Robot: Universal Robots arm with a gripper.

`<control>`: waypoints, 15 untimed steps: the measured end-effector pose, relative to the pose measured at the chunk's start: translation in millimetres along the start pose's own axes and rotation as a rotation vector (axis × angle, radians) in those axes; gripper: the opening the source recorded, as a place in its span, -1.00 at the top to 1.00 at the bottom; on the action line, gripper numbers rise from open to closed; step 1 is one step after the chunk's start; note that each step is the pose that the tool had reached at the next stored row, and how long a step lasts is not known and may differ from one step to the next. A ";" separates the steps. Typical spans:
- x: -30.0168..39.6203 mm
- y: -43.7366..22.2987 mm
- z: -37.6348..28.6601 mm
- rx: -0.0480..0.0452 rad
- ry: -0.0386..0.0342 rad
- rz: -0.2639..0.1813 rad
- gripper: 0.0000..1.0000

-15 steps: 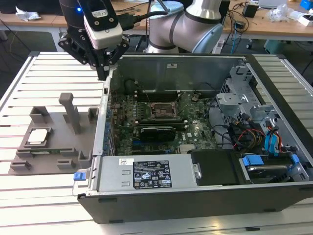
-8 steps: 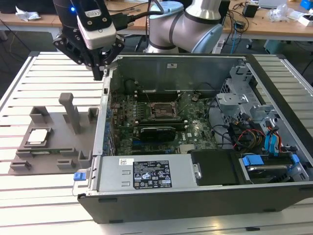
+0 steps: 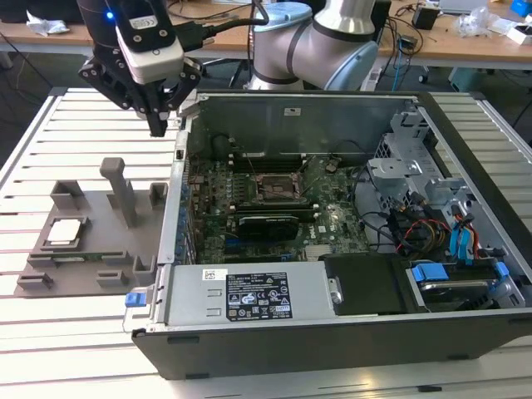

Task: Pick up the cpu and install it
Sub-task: 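Reach for the cpu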

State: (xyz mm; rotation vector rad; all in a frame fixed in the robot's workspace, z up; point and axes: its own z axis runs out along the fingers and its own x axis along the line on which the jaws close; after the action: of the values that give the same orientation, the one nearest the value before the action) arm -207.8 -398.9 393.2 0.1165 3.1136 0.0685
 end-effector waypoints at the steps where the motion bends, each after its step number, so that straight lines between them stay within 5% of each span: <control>1: 1.1 -0.1 0.0 0.0000 0.0000 0.000 0.79; 11: 20.2 -1.5 -0.5 0.0000 0.0000 0.000 0.79; 15: 32.7 -2.4 -0.9 0.0000 0.0000 0.000 0.79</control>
State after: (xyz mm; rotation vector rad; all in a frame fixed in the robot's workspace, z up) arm -240.6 -398.9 393.2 0.1165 3.1136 0.0685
